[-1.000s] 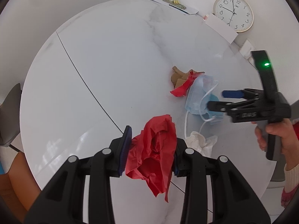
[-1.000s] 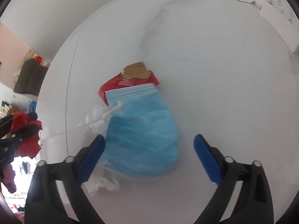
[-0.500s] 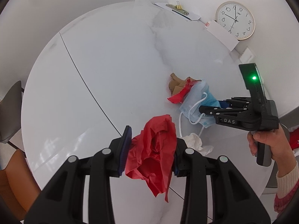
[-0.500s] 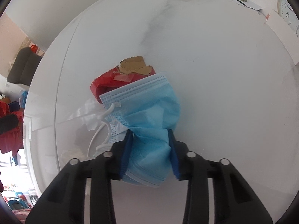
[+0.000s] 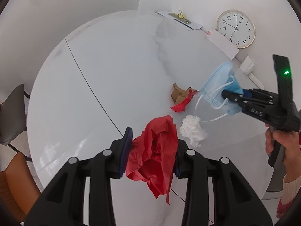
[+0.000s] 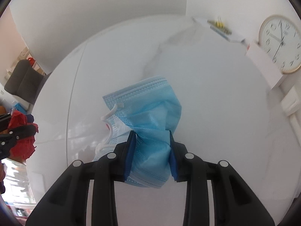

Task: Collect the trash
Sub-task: 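Lift the red paper and blue mask and carry both over the wastebasket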

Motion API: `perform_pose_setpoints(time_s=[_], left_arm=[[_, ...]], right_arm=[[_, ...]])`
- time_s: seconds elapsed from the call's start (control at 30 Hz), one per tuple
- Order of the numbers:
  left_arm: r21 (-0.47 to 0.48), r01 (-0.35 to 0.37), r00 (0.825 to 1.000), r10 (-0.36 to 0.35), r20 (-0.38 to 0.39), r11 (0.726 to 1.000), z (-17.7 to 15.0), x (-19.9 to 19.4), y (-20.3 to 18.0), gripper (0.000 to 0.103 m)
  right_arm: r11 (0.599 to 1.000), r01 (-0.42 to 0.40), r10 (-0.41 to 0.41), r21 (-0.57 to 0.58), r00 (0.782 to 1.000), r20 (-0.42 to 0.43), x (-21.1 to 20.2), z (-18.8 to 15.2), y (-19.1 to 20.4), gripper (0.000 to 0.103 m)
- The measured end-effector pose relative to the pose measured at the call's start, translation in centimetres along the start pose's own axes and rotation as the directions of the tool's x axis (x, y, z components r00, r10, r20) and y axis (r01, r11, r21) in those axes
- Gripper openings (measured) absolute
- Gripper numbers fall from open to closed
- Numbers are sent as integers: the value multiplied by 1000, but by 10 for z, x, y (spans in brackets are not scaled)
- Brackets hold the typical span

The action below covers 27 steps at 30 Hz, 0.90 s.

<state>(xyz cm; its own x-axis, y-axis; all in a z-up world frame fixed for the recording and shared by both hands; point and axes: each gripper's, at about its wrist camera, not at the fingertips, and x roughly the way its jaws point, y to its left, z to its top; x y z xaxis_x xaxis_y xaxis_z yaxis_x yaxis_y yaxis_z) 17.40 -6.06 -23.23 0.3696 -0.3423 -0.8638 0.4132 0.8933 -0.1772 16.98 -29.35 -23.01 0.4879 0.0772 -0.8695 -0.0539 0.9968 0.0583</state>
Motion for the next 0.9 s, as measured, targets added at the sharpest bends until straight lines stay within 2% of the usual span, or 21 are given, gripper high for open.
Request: perform_pose_setpoints(time_s=[0.27, 0.4, 0.5, 0.63, 0.73, 0.9], left_arm=[[-10, 2, 999, -1, 40, 1000, -9, -27, 11, 36], [-16, 10, 998, -9, 66, 1000, -20, -48, 27, 36], [-28, 10, 996, -7, 83, 1000, -35, -69, 49, 36], [-42, -33, 995, 37, 97, 999, -67, -105, 84, 36], [-68, -68, 993, 74, 90, 995, -99, -128, 97, 36], [-119, -124, 990, 131, 50, 985, -155, -153, 120, 36]], right_arm=[[999, -9, 12, -38, 998, 67, -41, 3, 22, 33], [997, -28, 35, -76, 995, 93, -65, 0, 47, 33], [992, -71, 81, -102, 992, 92, -79, -13, 77, 33], [982, -142, 151, -123, 986, 67, -86, -33, 119, 33], [963, -223, 229, -152, 973, 21, -86, -56, 166, 33], [926, -312, 308, -214, 950, -52, -87, -89, 238, 33]])
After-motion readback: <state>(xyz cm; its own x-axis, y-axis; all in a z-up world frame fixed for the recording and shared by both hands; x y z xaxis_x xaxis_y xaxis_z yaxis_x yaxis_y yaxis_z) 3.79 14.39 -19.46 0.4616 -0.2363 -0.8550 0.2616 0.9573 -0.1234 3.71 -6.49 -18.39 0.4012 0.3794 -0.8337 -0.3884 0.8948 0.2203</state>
